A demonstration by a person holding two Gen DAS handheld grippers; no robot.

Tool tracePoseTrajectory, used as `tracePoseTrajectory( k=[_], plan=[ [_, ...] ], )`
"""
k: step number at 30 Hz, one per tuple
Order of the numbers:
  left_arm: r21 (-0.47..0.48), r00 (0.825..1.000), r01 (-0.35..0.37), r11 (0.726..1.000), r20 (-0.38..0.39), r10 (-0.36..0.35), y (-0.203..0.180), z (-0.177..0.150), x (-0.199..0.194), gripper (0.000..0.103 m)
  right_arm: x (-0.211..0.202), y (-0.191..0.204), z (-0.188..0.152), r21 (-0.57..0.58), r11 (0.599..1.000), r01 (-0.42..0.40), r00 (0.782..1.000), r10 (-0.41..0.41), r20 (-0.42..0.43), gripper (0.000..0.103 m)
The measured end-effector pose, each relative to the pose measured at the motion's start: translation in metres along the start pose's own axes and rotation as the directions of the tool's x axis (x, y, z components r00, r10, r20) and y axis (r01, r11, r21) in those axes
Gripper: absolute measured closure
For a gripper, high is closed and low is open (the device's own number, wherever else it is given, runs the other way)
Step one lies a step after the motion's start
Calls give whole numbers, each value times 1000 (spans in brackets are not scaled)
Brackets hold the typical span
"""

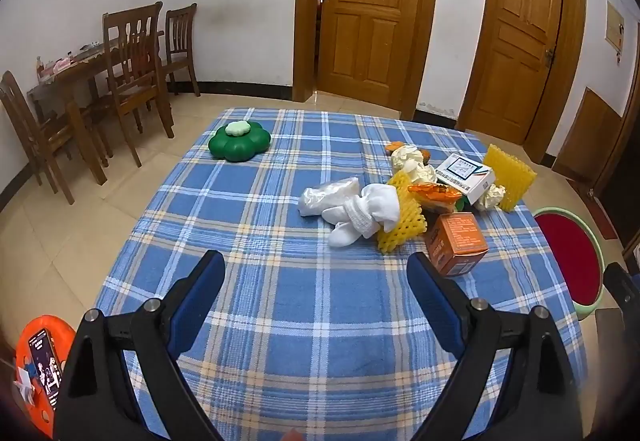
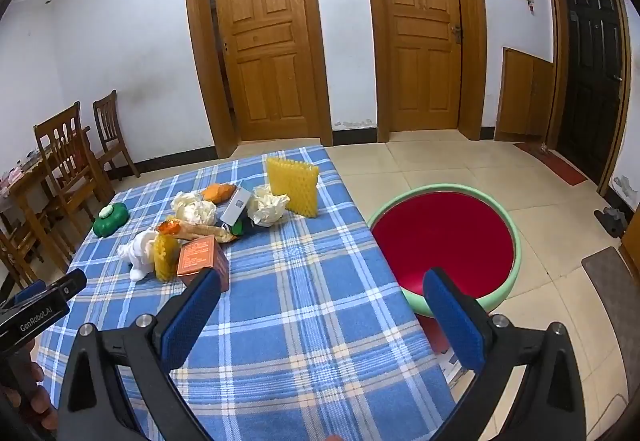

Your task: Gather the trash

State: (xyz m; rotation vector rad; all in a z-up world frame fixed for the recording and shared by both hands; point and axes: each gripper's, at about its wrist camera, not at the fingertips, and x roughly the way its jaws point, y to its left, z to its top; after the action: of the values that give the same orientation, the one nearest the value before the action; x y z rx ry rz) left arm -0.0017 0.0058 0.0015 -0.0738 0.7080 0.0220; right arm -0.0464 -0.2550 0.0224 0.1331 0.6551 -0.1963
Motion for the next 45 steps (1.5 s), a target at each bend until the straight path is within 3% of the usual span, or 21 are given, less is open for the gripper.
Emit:
tracePoseTrajectory(
  k=[45],
  plan=[
    [-10, 1000, -4, 1000, -10, 4, 1, -5, 2, 11, -1, -1, 0, 6, 1000, -2, 1000, 2, 0, 0]
  ],
)
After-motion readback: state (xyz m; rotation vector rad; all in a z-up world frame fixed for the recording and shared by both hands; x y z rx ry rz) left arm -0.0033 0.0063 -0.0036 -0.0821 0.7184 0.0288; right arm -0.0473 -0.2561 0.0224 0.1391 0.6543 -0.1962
